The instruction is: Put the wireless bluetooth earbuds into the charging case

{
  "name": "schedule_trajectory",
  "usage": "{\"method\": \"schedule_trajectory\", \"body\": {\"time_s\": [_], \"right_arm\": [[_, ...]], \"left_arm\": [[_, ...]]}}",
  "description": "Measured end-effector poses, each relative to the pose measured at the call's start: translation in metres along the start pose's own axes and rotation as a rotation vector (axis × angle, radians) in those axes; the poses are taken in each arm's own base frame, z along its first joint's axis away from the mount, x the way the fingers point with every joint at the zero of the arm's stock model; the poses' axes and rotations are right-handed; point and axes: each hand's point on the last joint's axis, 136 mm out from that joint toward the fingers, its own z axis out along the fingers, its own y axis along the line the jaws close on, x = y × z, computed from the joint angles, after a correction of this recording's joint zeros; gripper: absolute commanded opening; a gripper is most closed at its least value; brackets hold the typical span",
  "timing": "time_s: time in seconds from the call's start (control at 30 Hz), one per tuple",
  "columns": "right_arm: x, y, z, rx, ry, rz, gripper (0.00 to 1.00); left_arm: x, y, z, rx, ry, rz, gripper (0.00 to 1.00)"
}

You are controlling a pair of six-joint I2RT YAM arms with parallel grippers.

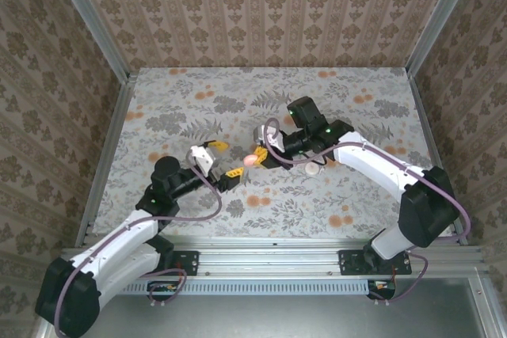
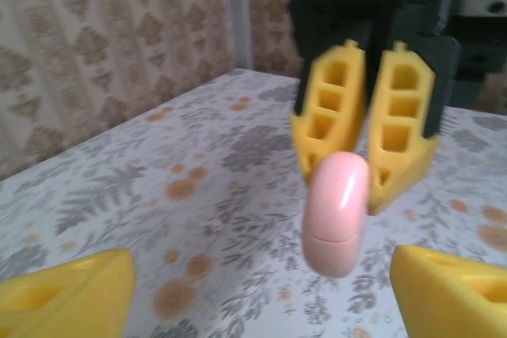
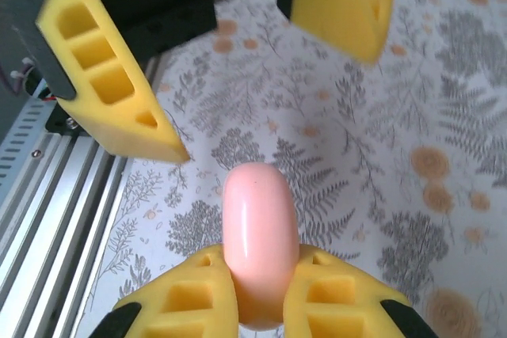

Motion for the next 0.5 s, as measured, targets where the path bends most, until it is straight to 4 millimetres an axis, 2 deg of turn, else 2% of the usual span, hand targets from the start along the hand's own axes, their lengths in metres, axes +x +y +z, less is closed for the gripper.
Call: {"method": "schedule_trajectory", "body": {"time_s": [0.27,0.4,0.5], "right_arm": [[0.019,-0.046,0.025,0.055,0.114,0.248,0.1],[0.024,-0.066,0.041,0.056,0.147,0.358,0.1],[0.029,-0.076,0.051,0.059,0.167,0.422,0.1]], "left_arm": [[0.017,0.057,-0.021,-0.292,0.063,-0.146,0.97],[0.037,0.093,-0.044,-0.488,0.106,-0.286,0.97],[0.056,0.111,-0.061,-0.6,0.156,-0.387,0.97]]}}
